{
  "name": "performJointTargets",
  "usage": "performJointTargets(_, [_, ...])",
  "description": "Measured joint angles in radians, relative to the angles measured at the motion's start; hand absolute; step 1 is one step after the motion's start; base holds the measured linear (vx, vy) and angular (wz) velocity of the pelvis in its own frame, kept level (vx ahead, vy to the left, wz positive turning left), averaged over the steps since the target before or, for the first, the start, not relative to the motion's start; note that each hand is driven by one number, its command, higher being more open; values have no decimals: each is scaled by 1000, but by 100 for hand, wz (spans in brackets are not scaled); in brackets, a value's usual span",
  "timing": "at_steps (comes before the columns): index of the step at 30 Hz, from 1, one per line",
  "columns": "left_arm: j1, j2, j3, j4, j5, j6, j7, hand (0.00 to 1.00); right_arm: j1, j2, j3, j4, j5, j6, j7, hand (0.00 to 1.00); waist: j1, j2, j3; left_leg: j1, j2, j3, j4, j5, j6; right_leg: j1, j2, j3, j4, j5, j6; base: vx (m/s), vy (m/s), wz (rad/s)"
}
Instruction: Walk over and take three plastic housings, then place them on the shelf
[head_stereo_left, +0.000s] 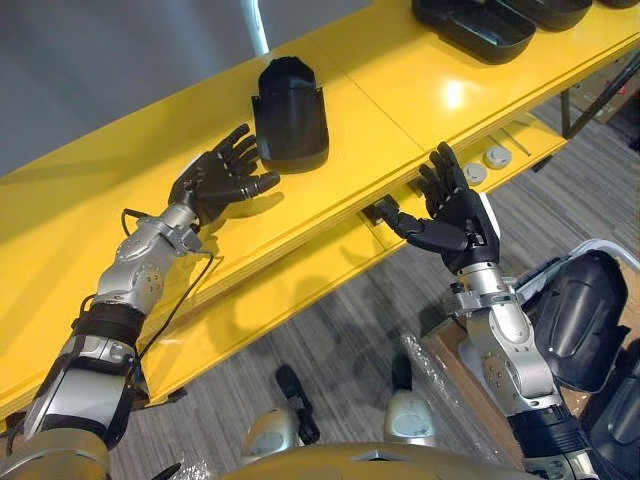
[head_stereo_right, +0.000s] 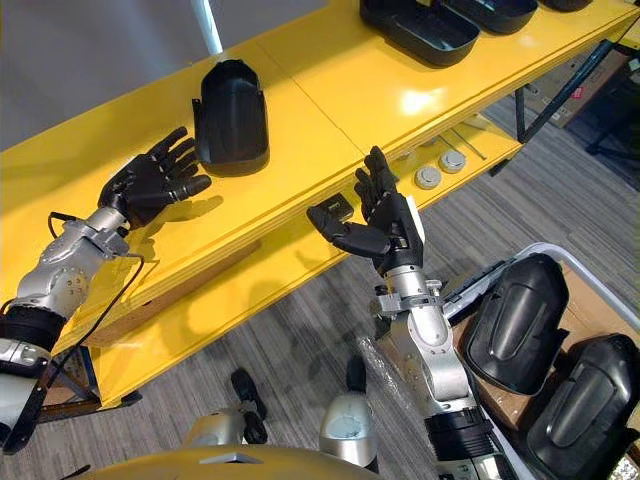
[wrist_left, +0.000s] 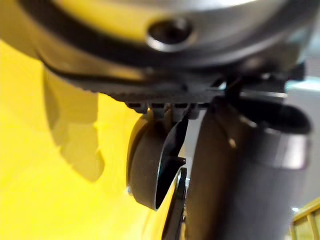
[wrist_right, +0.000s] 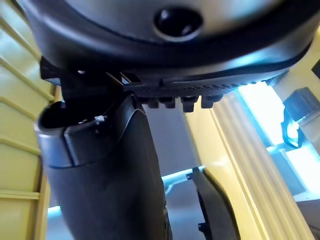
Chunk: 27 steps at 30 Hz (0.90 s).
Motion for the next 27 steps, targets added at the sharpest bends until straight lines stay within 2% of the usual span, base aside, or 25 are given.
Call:
performJointTargets(11, [-1,-33,-90,-70,-66,1,0,100,0,1,28,0,-2,2,-20,100,-19,-5,-3,0,-1,-4,0,-6,-4,5,-1,-3,-1,2,1,1,-1,1])
performJointTargets(19, [-16,-110,-142,-75,-105,-3,8,100,1,4,39,35,-2,2,-17,100,-34,-18,-13,10,0,11,0,-3,1,3,0,13,-2,2,1,7,-8,-6])
performJointTargets(22, [-16,-134,-148,-81,-92,-11,69,100,4,4,38,41,-1,2,-12,100,-48,-24,-18,12,0,11,0,-4,-1,2,1,17,-1,2,0,3,-9,-5])
performJointTargets(24, [-15,-149,-150,-108,-25,-24,171,100,12,4,37,41,0,3,4,100,-48,-24,-18,11,1,10,0,-8,-7,1,3,17,-1,3,1,0,0,0])
performJointTargets(26, [-5,-156,-145,-135,40,-32,242,100,25,5,37,40,-1,2,15,100,-50,-23,-19,10,1,6,0,-4,-1,1,4,12,0,3,1,0,0,0])
performJointTargets(27, [31,-164,-107,-188,116,-39,312,100,44,10,32,39,-1,2,24,100,-53,-22,-20,9,1,2,0,-1,3,1,4,8,-1,2,1,0,-5,3])
